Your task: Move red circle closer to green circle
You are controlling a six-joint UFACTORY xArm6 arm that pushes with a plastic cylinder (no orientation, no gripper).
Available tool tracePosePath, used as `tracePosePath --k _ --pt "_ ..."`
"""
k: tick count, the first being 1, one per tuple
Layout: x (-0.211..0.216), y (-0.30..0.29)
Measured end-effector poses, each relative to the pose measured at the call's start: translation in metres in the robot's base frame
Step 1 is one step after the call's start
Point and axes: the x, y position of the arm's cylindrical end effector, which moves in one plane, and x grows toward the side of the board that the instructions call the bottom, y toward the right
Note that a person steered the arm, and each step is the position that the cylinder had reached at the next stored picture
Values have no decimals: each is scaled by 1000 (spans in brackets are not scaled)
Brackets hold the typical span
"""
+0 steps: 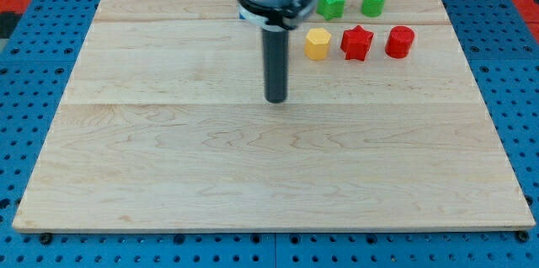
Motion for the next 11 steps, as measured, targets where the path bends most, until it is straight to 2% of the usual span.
tracePosePath --k 1,2,4,5,7,9,11 --pt "-19 86" --pt "-41 116" --pt "-64 149" --pt "-94 172" --pt "-142 172" --pt "-132 211" --pt "-165 207"
